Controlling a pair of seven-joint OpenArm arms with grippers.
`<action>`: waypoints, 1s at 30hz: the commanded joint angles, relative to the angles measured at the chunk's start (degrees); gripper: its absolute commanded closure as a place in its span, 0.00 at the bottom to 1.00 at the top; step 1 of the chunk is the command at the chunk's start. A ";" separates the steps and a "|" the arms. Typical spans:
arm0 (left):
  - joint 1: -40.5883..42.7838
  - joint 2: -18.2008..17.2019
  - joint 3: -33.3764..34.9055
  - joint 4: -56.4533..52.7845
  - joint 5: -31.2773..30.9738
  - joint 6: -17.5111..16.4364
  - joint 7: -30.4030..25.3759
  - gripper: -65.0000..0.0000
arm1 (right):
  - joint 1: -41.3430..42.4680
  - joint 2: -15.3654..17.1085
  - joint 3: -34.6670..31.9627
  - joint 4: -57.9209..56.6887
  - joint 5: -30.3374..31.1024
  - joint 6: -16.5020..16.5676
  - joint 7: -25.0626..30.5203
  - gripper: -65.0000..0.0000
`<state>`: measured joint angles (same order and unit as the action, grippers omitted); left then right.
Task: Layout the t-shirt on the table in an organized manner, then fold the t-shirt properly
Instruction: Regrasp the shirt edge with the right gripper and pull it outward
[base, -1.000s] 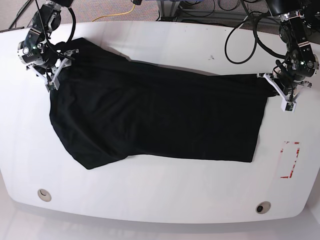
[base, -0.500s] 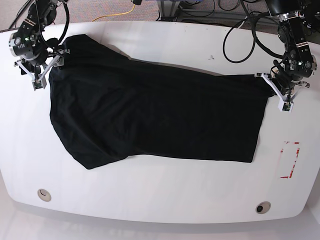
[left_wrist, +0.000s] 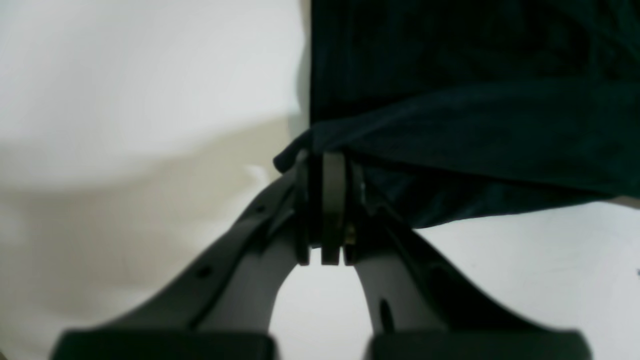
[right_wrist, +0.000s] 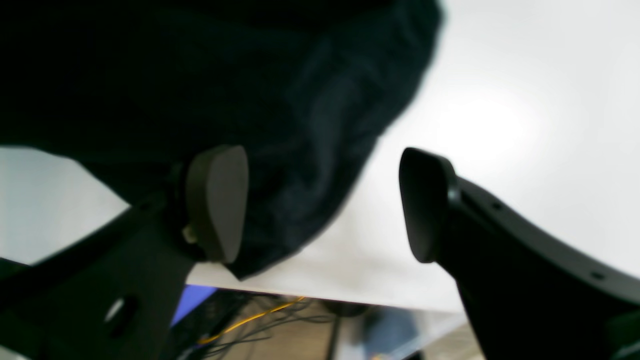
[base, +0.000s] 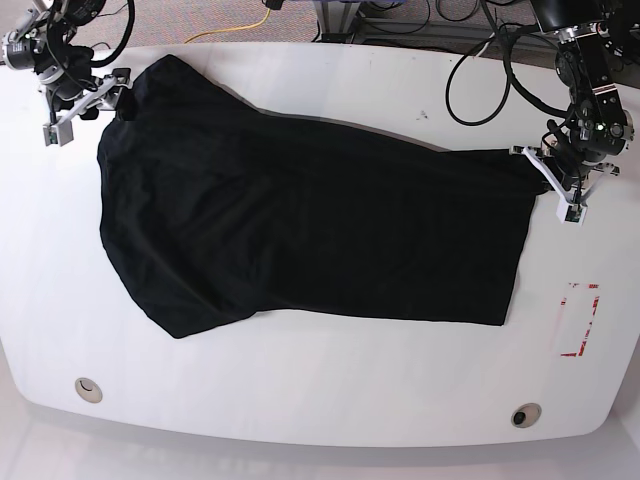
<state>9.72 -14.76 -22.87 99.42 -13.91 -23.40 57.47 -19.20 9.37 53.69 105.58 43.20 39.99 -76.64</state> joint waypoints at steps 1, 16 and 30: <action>-0.53 -0.84 -0.29 0.85 -0.02 0.15 -0.90 1.00 | -0.01 0.96 0.68 -3.21 2.73 0.01 0.38 0.31; -0.44 -1.02 1.38 0.85 -0.02 0.15 -0.90 1.00 | -1.33 0.88 0.42 -12.26 5.81 0.01 0.38 0.31; -0.44 -1.02 1.64 0.85 -0.02 0.15 -0.90 1.00 | -1.68 -2.55 -2.57 -12.17 5.63 0.01 0.29 0.31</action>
<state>9.85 -14.92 -21.04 99.42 -13.72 -23.22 57.45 -20.36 6.74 51.68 93.12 50.22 40.12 -74.59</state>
